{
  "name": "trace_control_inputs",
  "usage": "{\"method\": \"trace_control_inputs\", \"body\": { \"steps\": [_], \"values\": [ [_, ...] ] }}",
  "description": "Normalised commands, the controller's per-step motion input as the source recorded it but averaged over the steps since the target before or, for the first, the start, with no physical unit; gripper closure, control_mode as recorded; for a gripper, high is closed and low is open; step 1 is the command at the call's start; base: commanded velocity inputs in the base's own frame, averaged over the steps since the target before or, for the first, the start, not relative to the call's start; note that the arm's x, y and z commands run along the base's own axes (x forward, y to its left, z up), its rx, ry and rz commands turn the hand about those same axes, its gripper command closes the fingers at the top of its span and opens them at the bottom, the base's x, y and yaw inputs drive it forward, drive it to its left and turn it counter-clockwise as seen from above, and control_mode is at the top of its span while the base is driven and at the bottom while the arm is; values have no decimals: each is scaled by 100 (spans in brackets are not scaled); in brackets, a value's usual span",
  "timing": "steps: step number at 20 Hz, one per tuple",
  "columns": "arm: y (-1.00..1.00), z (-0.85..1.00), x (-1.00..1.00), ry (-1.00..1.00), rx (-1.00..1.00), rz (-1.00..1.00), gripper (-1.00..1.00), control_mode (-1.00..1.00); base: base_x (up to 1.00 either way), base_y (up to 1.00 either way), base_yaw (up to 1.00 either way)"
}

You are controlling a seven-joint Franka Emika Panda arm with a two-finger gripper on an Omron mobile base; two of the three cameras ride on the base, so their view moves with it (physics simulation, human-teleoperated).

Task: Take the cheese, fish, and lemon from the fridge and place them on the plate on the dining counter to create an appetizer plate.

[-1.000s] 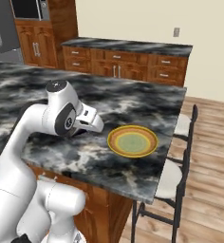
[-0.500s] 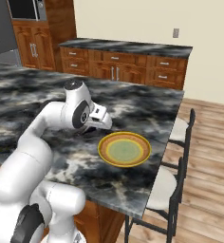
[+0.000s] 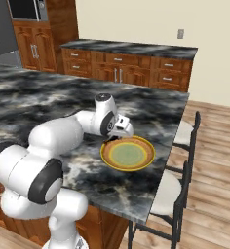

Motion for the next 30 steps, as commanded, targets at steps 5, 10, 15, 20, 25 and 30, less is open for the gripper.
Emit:
{"method": "trace_control_inputs", "body": {
  "steps": [5,10,15,20,25,30],
  "values": [
    [-42,-65,26,0,0,0,100,-100,0,0,0],
    [-23,-48,24,0,0,0,100,-100,0,0,0],
    [-4,-24,38,0,0,-2,-100,-100,0,0,0],
    [0,-7,30,0,0,-2,-100,-100,0,0,0],
    [0,15,-2,0,0,0,-100,-100,0,0,0],
    [3,90,-62,-9,1,0,-100,-100,0,0,0]
  ]
}}
